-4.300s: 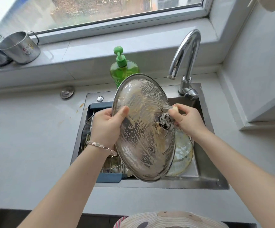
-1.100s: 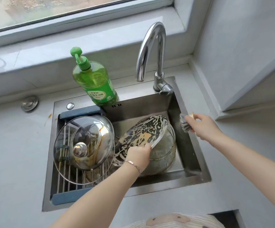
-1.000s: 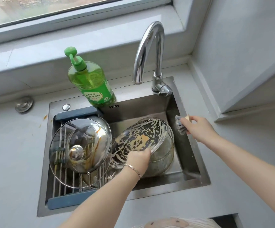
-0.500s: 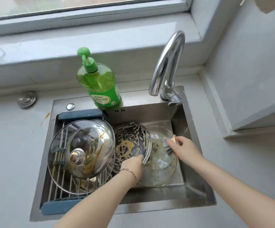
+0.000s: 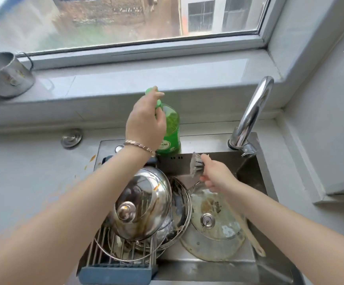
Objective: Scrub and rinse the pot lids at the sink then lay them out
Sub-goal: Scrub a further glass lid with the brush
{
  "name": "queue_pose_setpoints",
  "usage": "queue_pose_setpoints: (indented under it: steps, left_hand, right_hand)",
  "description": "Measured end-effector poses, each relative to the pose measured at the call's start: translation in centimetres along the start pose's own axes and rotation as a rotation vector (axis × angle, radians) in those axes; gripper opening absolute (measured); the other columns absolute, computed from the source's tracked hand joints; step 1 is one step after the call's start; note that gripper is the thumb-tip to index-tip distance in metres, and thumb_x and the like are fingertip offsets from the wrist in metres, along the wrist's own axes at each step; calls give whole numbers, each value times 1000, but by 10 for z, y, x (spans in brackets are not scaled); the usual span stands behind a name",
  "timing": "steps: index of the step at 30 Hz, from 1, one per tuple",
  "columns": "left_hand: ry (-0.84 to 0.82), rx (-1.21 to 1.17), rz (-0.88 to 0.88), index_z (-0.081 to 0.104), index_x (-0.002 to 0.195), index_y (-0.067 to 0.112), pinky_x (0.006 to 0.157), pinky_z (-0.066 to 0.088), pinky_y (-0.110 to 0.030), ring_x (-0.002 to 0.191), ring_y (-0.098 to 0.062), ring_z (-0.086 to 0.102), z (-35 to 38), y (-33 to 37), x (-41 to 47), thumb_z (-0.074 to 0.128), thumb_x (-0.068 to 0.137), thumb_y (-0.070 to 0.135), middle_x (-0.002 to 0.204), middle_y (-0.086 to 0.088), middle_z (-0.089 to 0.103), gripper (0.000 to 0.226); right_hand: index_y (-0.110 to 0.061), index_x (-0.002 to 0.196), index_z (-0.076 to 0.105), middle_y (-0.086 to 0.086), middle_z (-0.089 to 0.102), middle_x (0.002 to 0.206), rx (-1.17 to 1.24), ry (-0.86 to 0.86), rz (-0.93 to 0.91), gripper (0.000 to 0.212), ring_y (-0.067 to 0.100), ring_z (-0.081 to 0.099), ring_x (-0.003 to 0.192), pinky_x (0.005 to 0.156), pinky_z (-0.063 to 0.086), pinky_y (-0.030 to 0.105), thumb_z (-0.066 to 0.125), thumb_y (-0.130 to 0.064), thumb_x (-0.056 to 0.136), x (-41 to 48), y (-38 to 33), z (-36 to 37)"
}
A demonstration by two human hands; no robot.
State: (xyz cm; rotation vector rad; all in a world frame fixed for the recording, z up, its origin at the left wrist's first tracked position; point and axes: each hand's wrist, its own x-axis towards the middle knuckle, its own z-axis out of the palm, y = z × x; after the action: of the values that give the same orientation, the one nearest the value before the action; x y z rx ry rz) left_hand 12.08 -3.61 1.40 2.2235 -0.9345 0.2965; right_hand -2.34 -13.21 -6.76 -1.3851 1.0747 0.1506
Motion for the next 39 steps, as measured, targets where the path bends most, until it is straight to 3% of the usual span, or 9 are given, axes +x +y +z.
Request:
queue_pose_setpoints:
  steps: [4, 7, 13, 16, 21, 26, 30, 33, 39]
  left_hand:
    - [-235, 220, 34, 57, 120, 8, 105, 32, -35, 129, -24, 44, 4, -12, 53, 40, 97, 16, 136, -9, 51, 31]
    - [-490, 202, -79, 62, 111, 6, 96, 40, -34, 114, -27, 53, 9, -21, 77, 35, 99, 27, 122, -12, 60, 37]
    - [-605, 30, -210, 70, 91, 11, 68, 34, -24, 63, -11, 48, 13, -32, 97, 36, 99, 35, 78, -3, 64, 42]
    - [-597, -18, -213, 65, 71, 22, 76, 42, -28, 79, -19, 59, 19, -40, 98, 36, 98, 37, 103, -9, 69, 42]
    - [-549, -62, -203, 60, 65, 27, 93, 43, -34, 100, -19, 59, 29, -48, 95, 37, 98, 34, 109, -1, 67, 41]
    - [-538, 3, -228, 62, 79, 25, 86, 44, -33, 83, -19, 54, 35, -50, 89, 35, 98, 34, 75, 9, 58, 35]
    - [-569, -20, -225, 67, 104, 19, 80, 41, -28, 86, -16, 52, 23, -44, 94, 33, 99, 34, 90, 2, 58, 37]
    - [-534, -61, -231, 68, 101, 17, 64, 38, -24, 69, -12, 50, 18, -39, 94, 36, 99, 32, 75, 3, 58, 35]
    - [-514, 37, -238, 65, 91, 23, 95, 43, -36, 104, -20, 57, 29, -44, 92, 31, 98, 33, 113, 2, 65, 36]
  right_hand:
    - [-12, 75, 46, 6, 46, 61, 357, -98, 110, 47, 6, 23, 35, 33, 15, 13, 30, -50, 98, 7, -41, 23]
    - [-13, 81, 50, 5, 47, 59, 415, -165, 109, 50, 5, 24, 30, 33, 16, 11, 27, -54, 97, 14, -61, 38]
    - [-12, 83, 50, 6, 50, 52, 434, -254, 151, 48, 7, 24, 29, 35, 18, 9, 29, -54, 96, 24, -87, 59]
    - [-12, 83, 49, 6, 49, 53, 438, -339, 150, 48, 7, 22, 28, 34, 18, 9, 27, -52, 97, 29, -95, 65]
    - [-14, 92, 48, -1, 44, 42, 579, -485, 175, 50, 4, 18, 24, 29, 13, 8, 19, -55, 97, 41, -104, 69]
    - [-14, 90, 47, -1, 43, 41, 566, -496, 171, 52, 4, 18, 24, 29, 13, 8, 17, -56, 97, 42, -108, 70]
    - [-12, 84, 47, -1, 45, 44, 561, -494, 162, 53, 4, 19, 25, 29, 13, 9, 18, -54, 98, 40, -106, 67]
    - [-11, 81, 46, 0, 46, 45, 536, -479, 154, 50, 5, 20, 25, 29, 14, 9, 19, -50, 98, 39, -106, 67]
    - [-12, 80, 48, 0, 46, 42, 528, -491, 156, 54, 4, 19, 24, 29, 13, 8, 16, -52, 98, 39, -108, 71]
